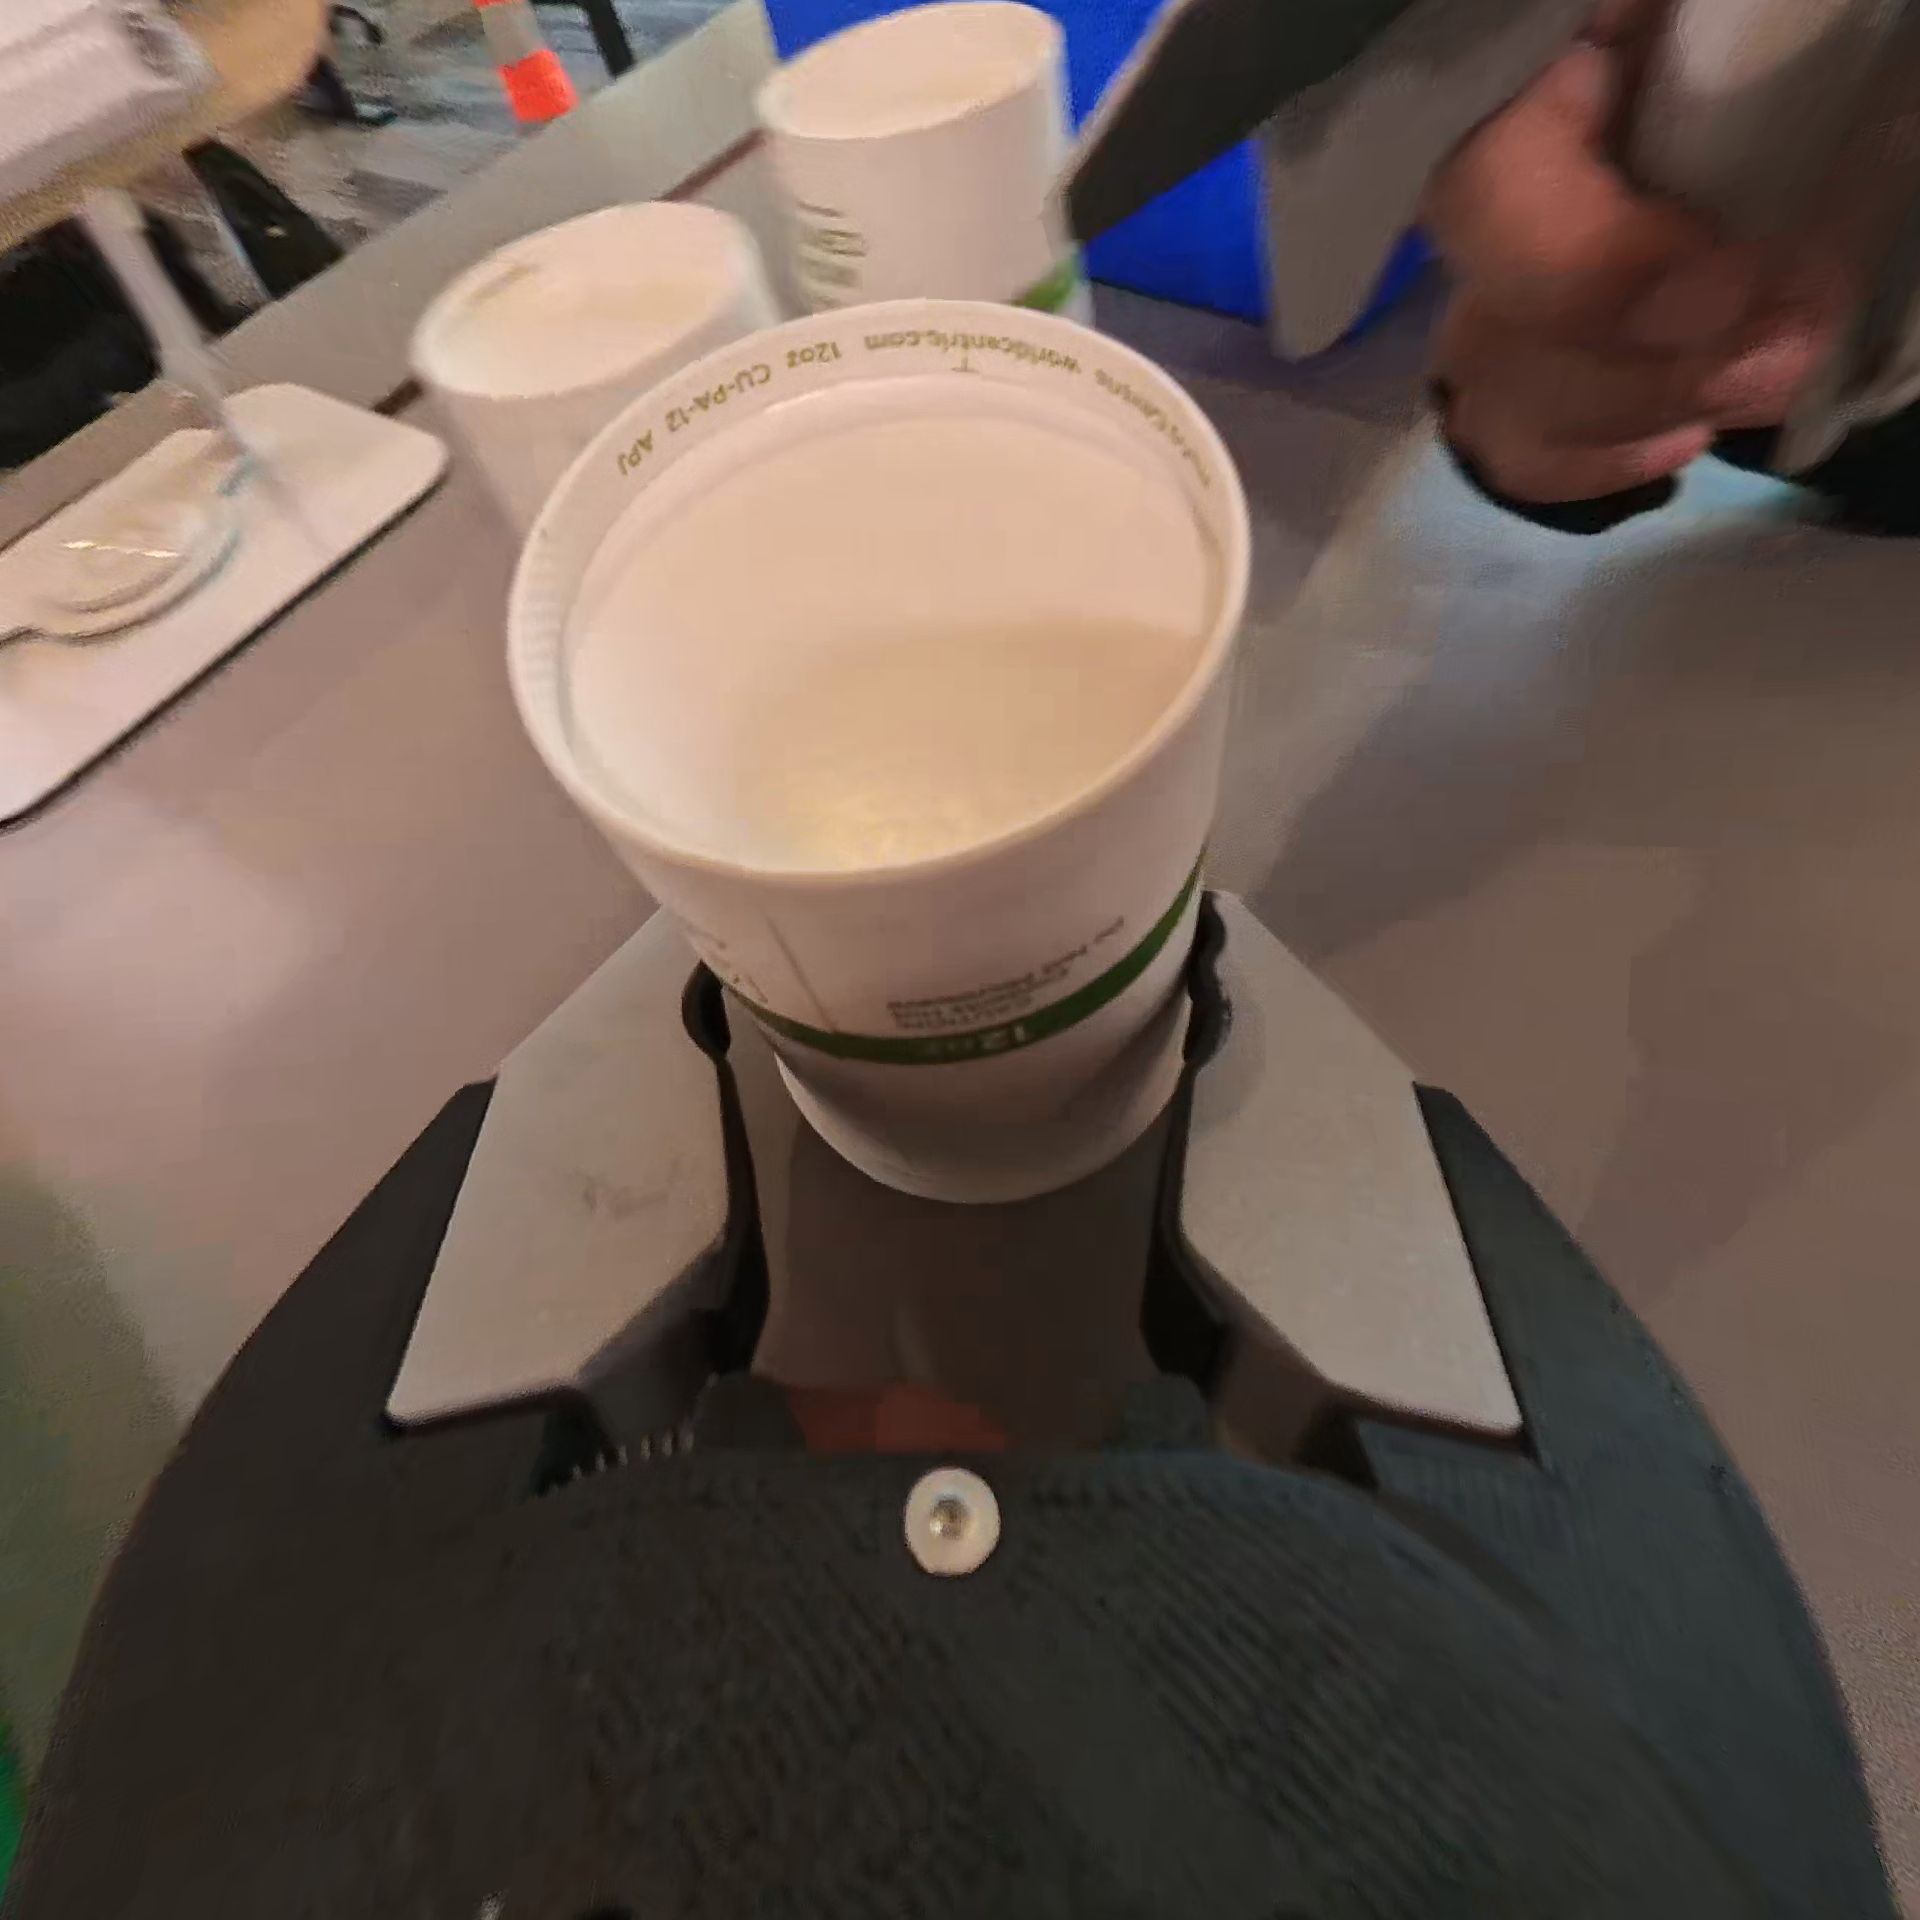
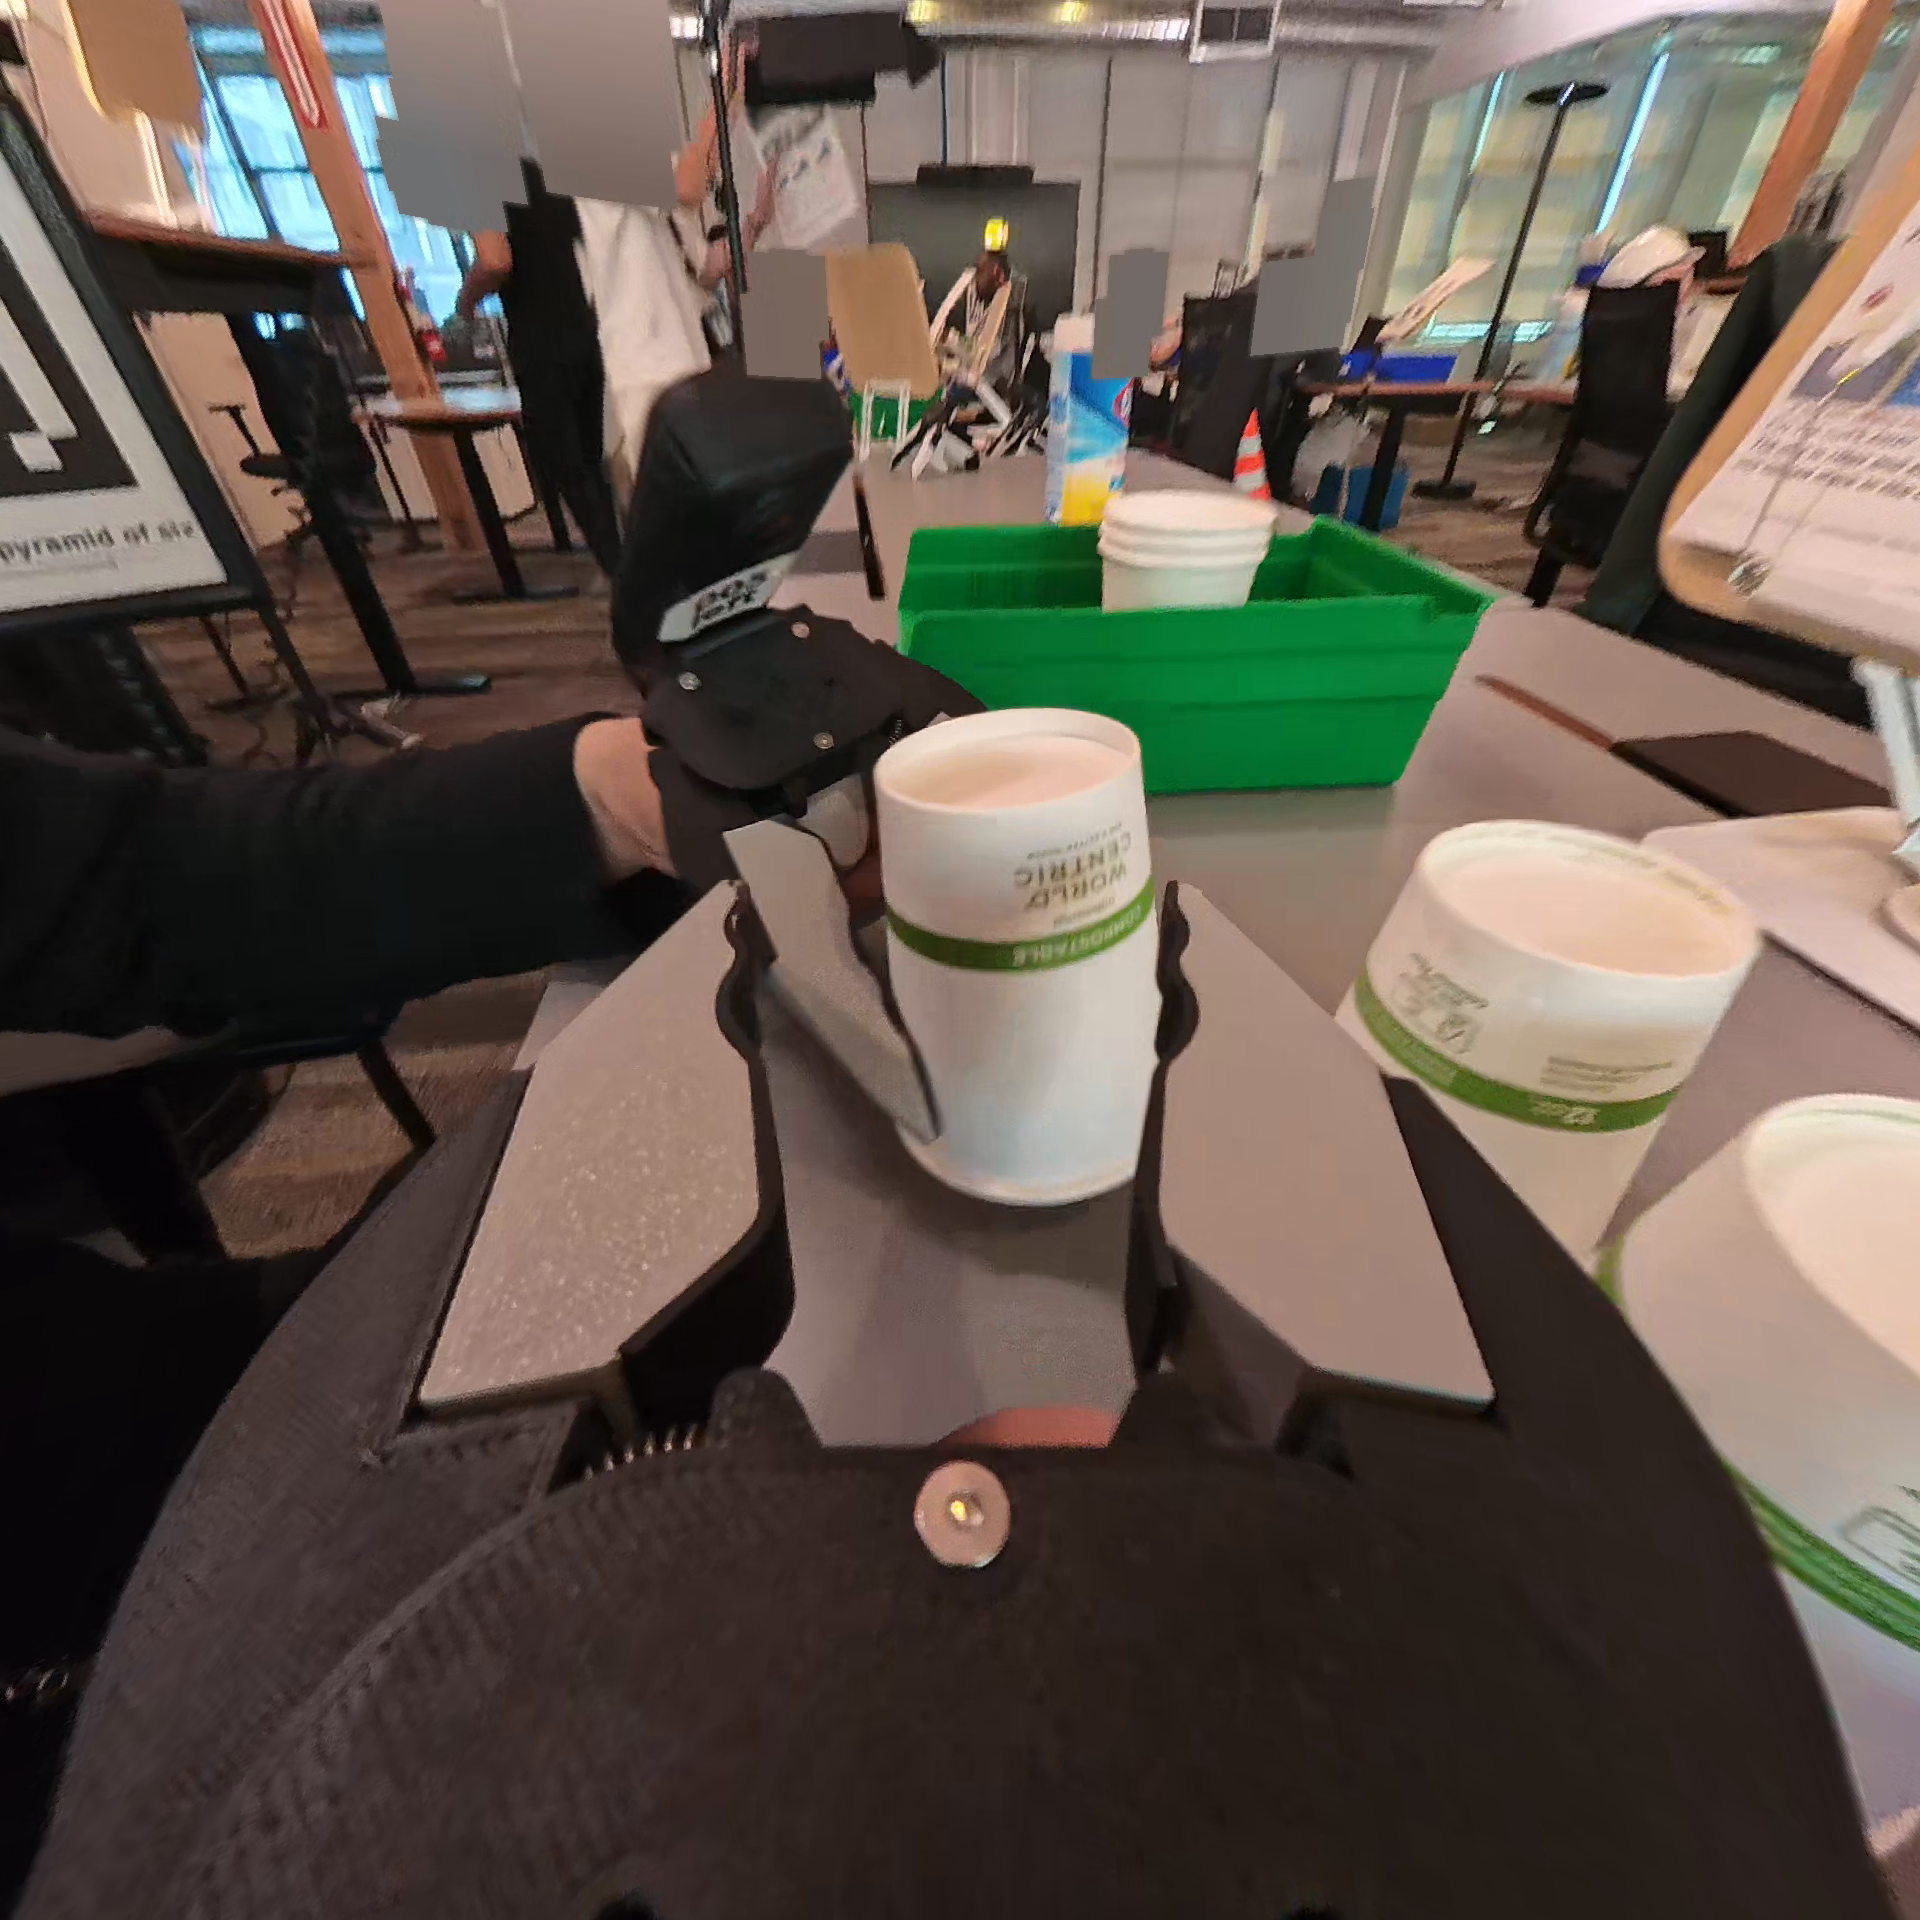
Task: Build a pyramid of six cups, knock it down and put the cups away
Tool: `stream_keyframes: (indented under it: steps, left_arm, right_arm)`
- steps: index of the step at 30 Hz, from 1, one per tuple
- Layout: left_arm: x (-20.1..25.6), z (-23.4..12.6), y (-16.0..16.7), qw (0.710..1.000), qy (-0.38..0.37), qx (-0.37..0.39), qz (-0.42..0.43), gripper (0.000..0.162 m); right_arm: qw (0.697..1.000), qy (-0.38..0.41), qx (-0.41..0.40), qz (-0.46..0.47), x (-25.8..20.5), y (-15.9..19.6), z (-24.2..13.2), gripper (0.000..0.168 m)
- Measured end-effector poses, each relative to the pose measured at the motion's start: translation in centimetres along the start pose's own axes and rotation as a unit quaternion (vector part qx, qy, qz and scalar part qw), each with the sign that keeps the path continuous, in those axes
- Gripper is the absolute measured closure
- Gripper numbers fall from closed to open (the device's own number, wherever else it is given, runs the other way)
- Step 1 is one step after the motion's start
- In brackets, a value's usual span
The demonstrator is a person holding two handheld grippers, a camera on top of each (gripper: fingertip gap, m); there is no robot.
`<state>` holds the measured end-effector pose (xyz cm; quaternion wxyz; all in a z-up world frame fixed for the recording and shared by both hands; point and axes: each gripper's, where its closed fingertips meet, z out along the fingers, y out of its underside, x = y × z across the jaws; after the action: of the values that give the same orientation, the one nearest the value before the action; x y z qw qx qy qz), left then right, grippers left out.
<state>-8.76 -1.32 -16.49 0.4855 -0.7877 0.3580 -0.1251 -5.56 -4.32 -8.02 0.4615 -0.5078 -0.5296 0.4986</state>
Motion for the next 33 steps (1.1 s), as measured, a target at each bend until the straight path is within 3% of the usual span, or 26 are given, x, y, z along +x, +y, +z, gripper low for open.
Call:
stream_keyframes:
  steps: [5,11,17,33]
  left_arm:
    - [-6.5,-1.5,0.6,0.998,-0.044,-0.005,-0.033,0.074]
    - [-11.4,1.1,3.3,0.995,-0.066,-0.067,-0.035,0.074]
    - [-11.4,3.5,2.6,0.998,-0.015,-0.055,-0.036,0.073]
    - [-10.9,4.0,2.9,0.997,-0.014,-0.07,-0.017,0.07]
  right_arm:
    - [0.996,0.058,0.067,-0.004,2.3,-2.8,-2.3,0.103]
    - [0.99,0.09,0.106,0.016,4.2,-4.1,-4.1,0.106]
    - [0.99,0.098,0.102,0.017,4.7,-3.8,-4.2,0.106]
    - [0.99,0.107,0.087,0.016,5.2,-2.9,-3.8,0.106]
